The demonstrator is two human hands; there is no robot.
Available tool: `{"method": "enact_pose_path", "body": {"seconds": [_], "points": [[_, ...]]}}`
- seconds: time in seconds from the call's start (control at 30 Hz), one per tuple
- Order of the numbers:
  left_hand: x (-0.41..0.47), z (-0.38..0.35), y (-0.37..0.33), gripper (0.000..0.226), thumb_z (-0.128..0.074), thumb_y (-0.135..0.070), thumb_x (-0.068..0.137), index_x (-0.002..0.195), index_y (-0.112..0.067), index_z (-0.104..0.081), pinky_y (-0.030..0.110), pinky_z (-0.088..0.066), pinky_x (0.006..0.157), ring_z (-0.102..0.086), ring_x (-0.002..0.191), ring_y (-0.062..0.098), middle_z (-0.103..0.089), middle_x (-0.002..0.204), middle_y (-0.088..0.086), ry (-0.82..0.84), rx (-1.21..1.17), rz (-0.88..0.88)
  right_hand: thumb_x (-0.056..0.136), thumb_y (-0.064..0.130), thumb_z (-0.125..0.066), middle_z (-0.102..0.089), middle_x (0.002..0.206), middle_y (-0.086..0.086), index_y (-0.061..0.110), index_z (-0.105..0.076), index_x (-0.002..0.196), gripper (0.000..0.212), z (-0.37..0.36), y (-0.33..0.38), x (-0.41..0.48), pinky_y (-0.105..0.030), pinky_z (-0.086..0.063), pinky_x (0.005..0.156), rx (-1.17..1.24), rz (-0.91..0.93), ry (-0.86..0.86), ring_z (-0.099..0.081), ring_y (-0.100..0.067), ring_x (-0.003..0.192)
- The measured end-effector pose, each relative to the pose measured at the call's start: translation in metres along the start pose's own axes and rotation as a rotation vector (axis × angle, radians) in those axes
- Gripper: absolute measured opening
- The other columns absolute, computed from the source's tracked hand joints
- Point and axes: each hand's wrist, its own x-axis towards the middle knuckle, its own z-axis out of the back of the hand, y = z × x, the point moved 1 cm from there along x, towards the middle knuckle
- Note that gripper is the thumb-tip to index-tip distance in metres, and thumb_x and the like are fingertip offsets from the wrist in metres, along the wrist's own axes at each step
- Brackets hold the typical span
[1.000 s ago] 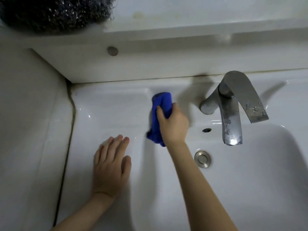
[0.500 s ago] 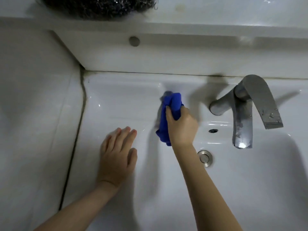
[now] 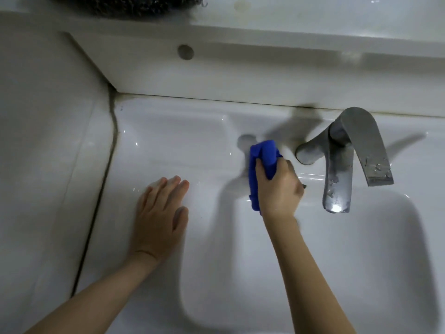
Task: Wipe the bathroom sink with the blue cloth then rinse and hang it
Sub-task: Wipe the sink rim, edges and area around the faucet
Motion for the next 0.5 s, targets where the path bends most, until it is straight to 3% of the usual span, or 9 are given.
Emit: {"method": "enact_pose_path", "body": {"seconds": [0.13,0.27,0.37,0.5], "points": [[-0.001,-0.001,-0.003,0.054,-0.04,-0.031,0.091,0.143,-0.019,-0.049,0.051,-0.031,0.114,-0.041,0.139,0.03,-0.049,0.149,0.006,-0.016,-0.01,0.003,0.097,0.041,-0.05,-0.063,0.095,-0.011,0.004,-0.056,0.096,0.037,0.008,-0.002,0.025,-0.032,-0.04,0.067,-0.068,-0.171,-0.069,-0.063,-0.031,0.083],[0.001,0.001,-0.002,0.054,-0.04,-0.031,0.091,0.143,-0.019,-0.048,0.051,-0.032,0.114,-0.041,0.139,0.03,-0.049,0.149,0.007,-0.002,0.008,-0.03,0.096,0.038,-0.054,-0.064,0.097,-0.012,0.002,-0.058,0.095,0.036,-0.019,0.043,0.004,-0.035,-0.04,0.061,0.037,0.028,0.056,-0.061,-0.034,0.076],[0.0,0.0,-0.002,0.054,-0.039,-0.03,0.091,0.143,-0.019,-0.049,0.049,-0.03,0.115,-0.041,0.139,0.031,-0.049,0.148,0.007,-0.029,0.01,-0.005,0.093,0.036,-0.058,-0.065,0.09,-0.011,0.003,-0.058,0.089,0.033,-0.009,0.017,-0.009,-0.034,-0.043,0.057,0.009,0.11,0.052,-0.061,-0.035,0.067],[0.0,0.0,-0.001,0.053,-0.044,-0.027,0.09,0.141,-0.018,-0.051,0.049,-0.031,0.115,-0.043,0.138,0.032,-0.051,0.147,0.007,-0.053,0.004,-0.027,0.096,0.043,-0.049,-0.064,0.095,-0.009,0.006,-0.055,0.096,0.037,0.013,-0.014,0.014,-0.033,-0.044,0.065,-0.05,-0.235,-0.101,-0.063,-0.03,0.082]]}}
